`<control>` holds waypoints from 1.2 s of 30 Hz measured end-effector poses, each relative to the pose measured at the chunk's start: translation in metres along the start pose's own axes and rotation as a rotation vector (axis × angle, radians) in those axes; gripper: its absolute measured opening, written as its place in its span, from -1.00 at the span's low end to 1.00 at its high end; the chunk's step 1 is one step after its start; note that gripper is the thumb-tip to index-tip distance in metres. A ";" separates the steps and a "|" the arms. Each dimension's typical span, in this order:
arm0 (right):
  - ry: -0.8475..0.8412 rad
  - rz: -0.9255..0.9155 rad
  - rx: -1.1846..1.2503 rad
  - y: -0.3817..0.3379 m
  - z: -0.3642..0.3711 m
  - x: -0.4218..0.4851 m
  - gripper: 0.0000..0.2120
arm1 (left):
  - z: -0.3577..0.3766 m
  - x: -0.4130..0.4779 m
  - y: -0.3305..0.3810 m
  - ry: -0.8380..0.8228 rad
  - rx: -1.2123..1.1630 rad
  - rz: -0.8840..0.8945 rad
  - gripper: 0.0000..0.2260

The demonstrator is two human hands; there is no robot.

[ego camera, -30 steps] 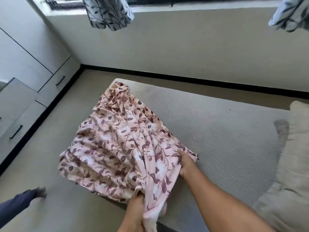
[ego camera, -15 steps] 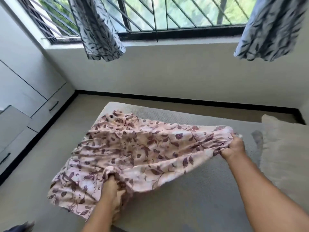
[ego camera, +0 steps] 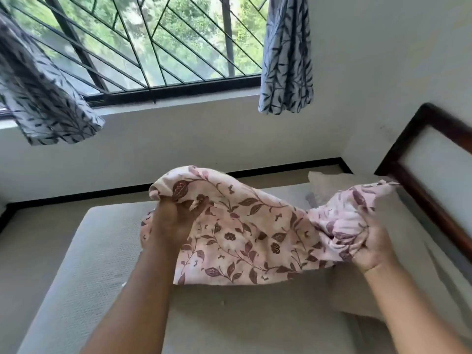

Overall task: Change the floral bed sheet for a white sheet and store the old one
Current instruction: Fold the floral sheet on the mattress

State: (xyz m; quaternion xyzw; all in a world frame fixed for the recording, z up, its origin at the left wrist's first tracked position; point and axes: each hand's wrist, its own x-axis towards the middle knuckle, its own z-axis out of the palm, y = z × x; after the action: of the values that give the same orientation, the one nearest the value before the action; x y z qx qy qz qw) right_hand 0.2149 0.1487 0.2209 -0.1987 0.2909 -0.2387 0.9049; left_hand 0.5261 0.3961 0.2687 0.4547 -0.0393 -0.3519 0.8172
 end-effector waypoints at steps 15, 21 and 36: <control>0.571 0.254 -1.102 0.205 -0.023 -0.021 -0.93 | -0.360 -0.071 0.050 0.922 0.826 -0.361 -0.84; 0.696 0.011 -0.571 0.221 -0.010 -0.009 -0.70 | -0.388 -0.074 0.033 0.692 0.572 -0.460 -0.72; 0.588 0.733 -1.824 0.243 -0.076 -0.076 -0.38 | -0.411 -0.089 -0.016 0.378 0.883 -0.485 -0.65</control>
State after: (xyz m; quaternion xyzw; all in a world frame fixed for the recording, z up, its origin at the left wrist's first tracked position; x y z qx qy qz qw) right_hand 0.1903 0.3695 0.0757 -0.6436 0.6146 0.3254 0.3197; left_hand 0.6085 0.7392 0.0396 0.8065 0.0702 -0.3926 0.4364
